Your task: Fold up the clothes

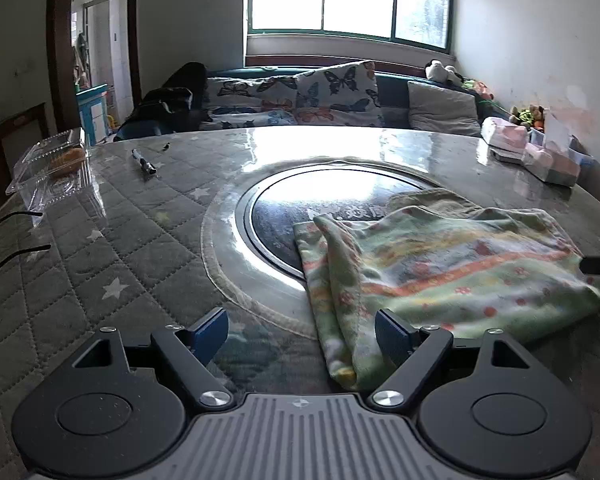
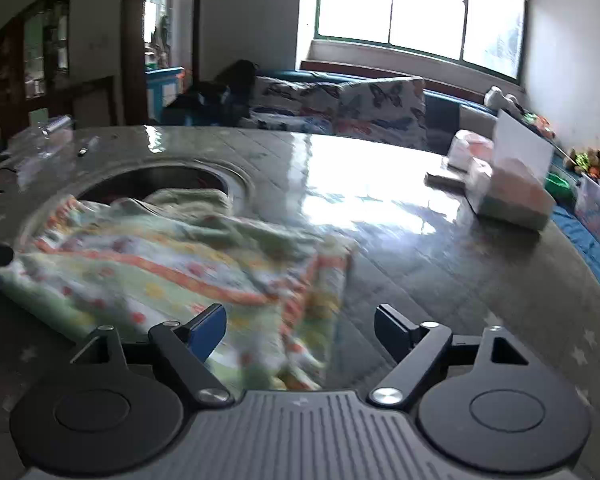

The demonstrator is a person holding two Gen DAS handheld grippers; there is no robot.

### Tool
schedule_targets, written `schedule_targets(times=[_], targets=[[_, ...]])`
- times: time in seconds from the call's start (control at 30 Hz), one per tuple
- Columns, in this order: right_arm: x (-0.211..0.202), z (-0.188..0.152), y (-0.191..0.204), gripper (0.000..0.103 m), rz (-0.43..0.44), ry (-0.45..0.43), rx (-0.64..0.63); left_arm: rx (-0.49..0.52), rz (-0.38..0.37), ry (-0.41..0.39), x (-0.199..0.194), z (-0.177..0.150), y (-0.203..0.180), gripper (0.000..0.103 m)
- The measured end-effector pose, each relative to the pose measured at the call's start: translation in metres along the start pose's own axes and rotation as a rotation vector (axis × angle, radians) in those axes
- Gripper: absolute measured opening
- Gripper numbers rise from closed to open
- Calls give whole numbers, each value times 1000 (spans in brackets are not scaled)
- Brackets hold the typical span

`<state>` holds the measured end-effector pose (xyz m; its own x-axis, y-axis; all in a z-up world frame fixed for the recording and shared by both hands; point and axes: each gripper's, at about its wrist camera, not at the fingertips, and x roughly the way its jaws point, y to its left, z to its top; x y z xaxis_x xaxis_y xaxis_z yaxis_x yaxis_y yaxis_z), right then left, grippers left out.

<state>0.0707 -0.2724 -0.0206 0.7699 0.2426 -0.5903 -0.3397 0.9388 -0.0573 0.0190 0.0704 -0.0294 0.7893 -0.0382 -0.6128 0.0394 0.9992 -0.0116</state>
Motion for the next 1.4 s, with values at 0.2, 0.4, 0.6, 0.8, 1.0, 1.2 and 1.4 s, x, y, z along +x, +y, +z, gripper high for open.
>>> schedule_targets(times=[0.2,0.4,0.6,0.8,1.0,1.2,1.4], targets=[[4,11,25,86,78,-22,-55,-10,19,13,2,1,2,83],[17,13,46,86,129,3,-100,-16,11,-7,6,16,-2,83],[19,14,44,87,135,16,-111,-9,41,-12,29,38,-5,83],[33,32,29,83,139,14,-91,3,77,-4,56,55,-3,83],[62,44,12,72,194,59,-19,15,106,36,76,55,3,83],[81,42,0,70,203,88,18,25,121,49,85,51,5,85],[72,46,8,71,182,79,-28,24,127,44,84,52,7,85]])
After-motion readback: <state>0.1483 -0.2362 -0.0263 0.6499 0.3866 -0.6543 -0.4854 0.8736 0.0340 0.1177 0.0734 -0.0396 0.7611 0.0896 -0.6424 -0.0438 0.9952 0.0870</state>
